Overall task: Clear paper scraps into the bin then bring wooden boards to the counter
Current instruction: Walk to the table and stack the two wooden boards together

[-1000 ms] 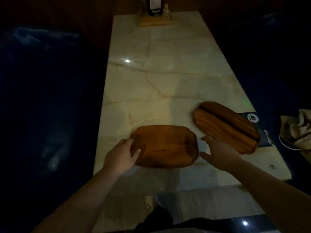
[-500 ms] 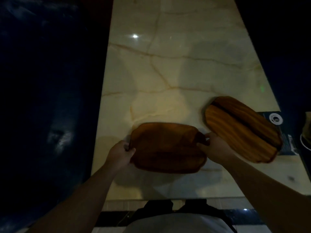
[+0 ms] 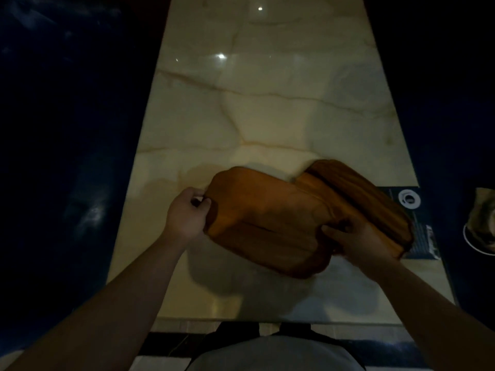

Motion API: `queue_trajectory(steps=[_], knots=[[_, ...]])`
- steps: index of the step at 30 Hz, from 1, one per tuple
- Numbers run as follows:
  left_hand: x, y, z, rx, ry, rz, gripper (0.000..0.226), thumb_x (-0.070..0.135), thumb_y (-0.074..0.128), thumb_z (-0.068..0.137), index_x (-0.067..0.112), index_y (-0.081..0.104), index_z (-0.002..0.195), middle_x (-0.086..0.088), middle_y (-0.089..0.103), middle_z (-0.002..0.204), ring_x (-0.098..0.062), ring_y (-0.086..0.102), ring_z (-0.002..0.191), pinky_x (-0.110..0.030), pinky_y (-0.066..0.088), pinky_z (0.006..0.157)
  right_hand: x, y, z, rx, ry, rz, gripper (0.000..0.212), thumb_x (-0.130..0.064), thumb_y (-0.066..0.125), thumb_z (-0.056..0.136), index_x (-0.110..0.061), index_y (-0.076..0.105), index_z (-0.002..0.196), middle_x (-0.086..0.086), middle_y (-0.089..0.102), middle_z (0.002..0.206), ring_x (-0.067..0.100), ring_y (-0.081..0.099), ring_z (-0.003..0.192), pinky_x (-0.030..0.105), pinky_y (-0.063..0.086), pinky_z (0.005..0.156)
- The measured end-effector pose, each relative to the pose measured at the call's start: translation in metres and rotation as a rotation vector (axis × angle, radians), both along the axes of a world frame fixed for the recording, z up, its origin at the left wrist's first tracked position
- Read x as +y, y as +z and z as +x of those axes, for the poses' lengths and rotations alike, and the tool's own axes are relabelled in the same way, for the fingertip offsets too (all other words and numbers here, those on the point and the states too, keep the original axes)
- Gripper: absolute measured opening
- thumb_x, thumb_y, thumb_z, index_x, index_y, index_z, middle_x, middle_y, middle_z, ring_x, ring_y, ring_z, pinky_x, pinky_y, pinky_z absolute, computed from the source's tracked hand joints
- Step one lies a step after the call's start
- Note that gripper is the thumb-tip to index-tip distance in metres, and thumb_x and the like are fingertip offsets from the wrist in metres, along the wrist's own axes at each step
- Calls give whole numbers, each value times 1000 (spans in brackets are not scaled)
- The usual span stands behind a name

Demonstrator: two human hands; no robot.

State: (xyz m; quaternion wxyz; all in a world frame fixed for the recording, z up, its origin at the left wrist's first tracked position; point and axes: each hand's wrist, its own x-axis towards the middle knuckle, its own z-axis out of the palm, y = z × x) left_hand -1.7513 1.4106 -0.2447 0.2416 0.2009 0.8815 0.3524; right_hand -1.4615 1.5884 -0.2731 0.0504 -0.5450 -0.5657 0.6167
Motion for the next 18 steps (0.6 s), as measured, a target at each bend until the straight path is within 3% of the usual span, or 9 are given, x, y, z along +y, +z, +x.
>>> queue_trajectory(steps=[2,7,10,12,16,18], knots=[[25,1,8,-3,-30,24,10,22,61,87,21,61,97,7,57,82,-20,59,80,-32,47,70,9,1,20,-11,-42,-23,30,-28,76,78,-18,57,99,8,64,100,29,66,85,39,58,59],[89,-10,29,9,-126,30,16,19,63,85,17,66,100,5,57,80,-21,59,80,-29,44,68,25,6,65,-41,-61,66,28,-34,73,80,-15,56,93,8,64,95,24,67,79,29,56,52],[123,-18,42,55,-237,-29,19,22,63,84,16,66,101,1,60,84,-18,57,76,-26,38,59,37,4,87,-25,-86,41,41,-36,72,80,-16,57,113,7,62,112,27,64,98,45,58,77],[143,-22,51,84,-305,-76,21,21,63,83,13,65,102,-5,62,88,-19,56,75,-26,37,60,44,1,100,-28,-125,27,45,-34,72,81,-16,55,119,8,62,115,28,63,100,50,56,82],[176,-31,70,95,-392,-143,23,18,63,80,10,64,101,-12,67,99,-30,61,91,-32,45,75,57,-8,119,-86,-138,71,29,-29,70,84,-15,57,105,10,67,102,25,69,81,35,57,57],[186,-35,78,100,-428,-159,18,17,63,78,11,64,95,-14,68,98,-32,62,91,-32,44,73,62,-15,126,-143,-128,114,25,-29,70,84,-14,56,99,8,67,95,24,70,71,34,54,52]])
